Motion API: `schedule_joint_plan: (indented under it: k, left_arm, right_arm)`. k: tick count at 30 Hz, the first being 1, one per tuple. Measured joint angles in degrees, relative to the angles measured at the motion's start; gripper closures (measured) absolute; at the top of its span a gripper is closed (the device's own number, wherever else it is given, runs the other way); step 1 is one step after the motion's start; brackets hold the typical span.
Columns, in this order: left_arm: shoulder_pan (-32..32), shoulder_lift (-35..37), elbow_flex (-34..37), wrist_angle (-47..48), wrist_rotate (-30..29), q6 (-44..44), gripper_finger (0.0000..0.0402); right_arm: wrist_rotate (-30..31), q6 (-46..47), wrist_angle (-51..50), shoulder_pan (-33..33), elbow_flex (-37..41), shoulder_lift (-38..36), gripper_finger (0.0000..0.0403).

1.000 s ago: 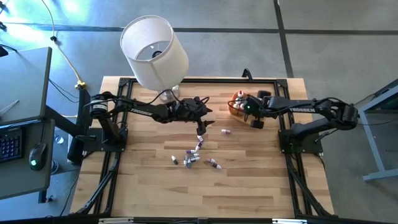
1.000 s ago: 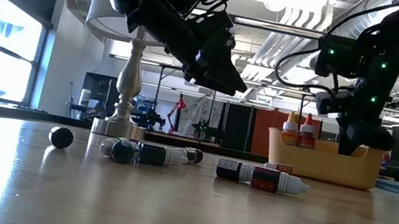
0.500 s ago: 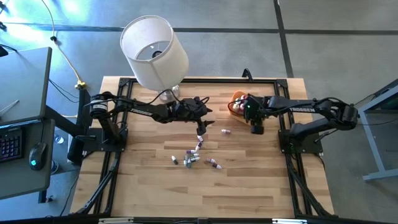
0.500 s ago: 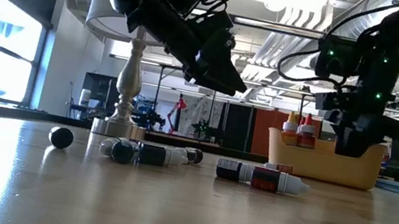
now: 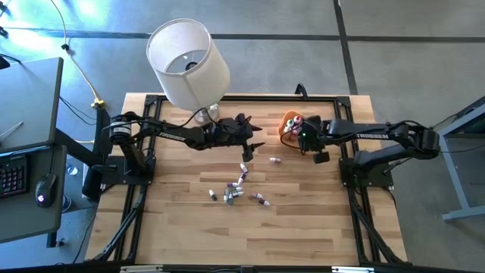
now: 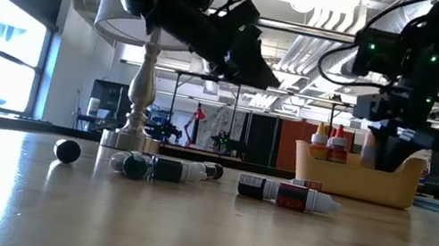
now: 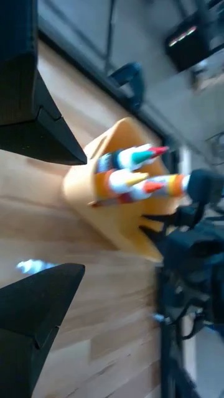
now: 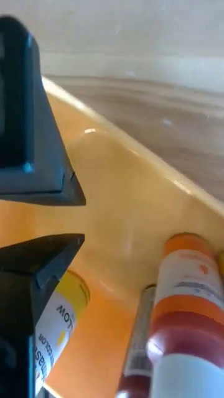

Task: Pick & Place food coloring
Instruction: Adjust the large yellow food coloring bottle in the yellow bin

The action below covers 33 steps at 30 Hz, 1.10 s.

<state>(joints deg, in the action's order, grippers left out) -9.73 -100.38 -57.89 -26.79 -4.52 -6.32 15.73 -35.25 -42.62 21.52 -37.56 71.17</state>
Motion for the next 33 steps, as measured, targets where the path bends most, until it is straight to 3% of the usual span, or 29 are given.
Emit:
schedule_joint_plan:
  k: [9, 19, 21, 26, 33]
  left_arm:
    - [0.0, 0.0, 0.0, -5.7, -0.1, -1.0, 0.0133]
    - [0.0, 0.0, 0.0, -1.7, -0.1, -0.9, 0.0133]
    - [0.0, 0.0, 0.0, -2.2, 0.3, -1.0, 0.0133]
    - [0.0, 0.0, 0.0, -5.8, 8.9, -1.1, 0.0133]
    - [0.0, 0.0, 0.0, -9.9, 13.2, 0.6, 0.0133]
  right_arm:
    - [3.1, 3.0, -0.3, -2.4, 0.0, -4.1, 0.0375]
    - [3.1, 0.6, 0.0, -2.4, 0.0, -4.2, 0.0376]
    - [0.3, 0.7, 1.2, -2.4, -0.1, -4.2, 0.0379]
    - [-8.5, -1.3, 0.9, -2.5, -0.1, -4.2, 0.0387]
    - [-8.1, -1.3, -0.4, -2.4, -0.1, -4.2, 0.0389]
